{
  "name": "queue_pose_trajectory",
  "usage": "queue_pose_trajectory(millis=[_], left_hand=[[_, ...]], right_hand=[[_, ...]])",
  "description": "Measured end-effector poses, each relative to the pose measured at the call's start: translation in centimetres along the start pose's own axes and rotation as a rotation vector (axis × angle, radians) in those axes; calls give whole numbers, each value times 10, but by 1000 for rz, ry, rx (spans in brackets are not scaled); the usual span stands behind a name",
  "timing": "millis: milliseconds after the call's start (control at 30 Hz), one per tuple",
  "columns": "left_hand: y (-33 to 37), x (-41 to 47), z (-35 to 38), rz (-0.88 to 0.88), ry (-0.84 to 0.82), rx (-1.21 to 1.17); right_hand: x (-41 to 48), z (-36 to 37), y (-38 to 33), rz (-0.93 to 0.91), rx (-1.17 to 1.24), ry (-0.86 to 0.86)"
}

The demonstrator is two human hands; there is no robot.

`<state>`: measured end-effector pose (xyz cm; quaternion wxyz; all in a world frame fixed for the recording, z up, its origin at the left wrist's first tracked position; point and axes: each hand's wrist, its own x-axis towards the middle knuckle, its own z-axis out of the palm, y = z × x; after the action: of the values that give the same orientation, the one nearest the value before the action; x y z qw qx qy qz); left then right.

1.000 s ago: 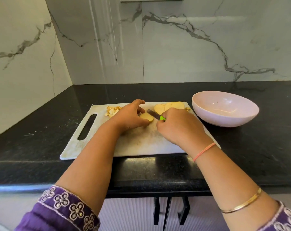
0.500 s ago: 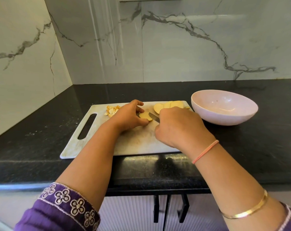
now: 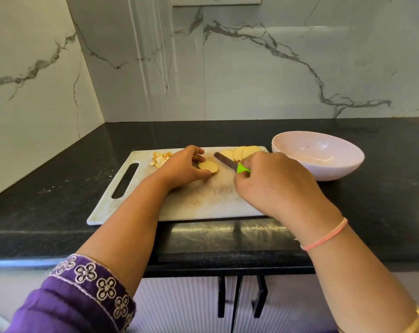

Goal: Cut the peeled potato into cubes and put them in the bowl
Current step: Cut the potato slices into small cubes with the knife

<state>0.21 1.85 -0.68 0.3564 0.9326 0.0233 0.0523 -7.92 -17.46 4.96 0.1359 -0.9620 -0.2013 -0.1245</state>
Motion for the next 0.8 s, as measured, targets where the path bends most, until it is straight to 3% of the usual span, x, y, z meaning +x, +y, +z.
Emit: queue_pose_trajectory(millis=[333, 800], left_hand=[[-6, -6, 1, 31, 60, -131], [-9, -3, -2, 24, 51, -168]], right_hand=[[40, 34, -13, 26, 6, -54], [27, 25, -18, -118, -145, -69]])
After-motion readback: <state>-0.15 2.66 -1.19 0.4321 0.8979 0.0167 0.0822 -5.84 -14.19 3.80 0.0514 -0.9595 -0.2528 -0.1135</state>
